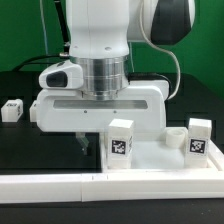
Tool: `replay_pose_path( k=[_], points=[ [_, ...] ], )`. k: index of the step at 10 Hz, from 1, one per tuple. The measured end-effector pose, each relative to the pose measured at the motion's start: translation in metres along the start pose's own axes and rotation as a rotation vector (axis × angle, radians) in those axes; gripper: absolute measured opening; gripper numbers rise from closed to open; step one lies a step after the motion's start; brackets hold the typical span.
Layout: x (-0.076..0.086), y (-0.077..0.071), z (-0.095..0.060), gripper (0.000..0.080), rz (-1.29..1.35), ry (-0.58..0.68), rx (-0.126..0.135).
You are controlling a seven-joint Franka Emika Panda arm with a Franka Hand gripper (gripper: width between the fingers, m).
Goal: Assemble square table
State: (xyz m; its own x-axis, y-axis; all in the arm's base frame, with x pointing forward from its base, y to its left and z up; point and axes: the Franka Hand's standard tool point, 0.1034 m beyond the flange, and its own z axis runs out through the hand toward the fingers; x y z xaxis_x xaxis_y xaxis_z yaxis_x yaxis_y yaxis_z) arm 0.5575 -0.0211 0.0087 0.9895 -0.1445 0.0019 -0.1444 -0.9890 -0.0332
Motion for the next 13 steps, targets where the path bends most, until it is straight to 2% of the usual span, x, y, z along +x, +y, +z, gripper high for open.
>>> replay_pose_path(
  k=[1,2,11,13],
  points=[
    [0.0,0.0,0.0,0.0171,0.0,0.0,0.0],
    [-0.001,0.0,0.0,0.007,-0.01,-0.002,-0.001],
    [-0.002,0.001,0.0,0.0071,-0.043,-0.005,-0.006],
    [-0.005,0.012,-0.002,0.0063,-0.172,-0.007,-0.01]
  ],
)
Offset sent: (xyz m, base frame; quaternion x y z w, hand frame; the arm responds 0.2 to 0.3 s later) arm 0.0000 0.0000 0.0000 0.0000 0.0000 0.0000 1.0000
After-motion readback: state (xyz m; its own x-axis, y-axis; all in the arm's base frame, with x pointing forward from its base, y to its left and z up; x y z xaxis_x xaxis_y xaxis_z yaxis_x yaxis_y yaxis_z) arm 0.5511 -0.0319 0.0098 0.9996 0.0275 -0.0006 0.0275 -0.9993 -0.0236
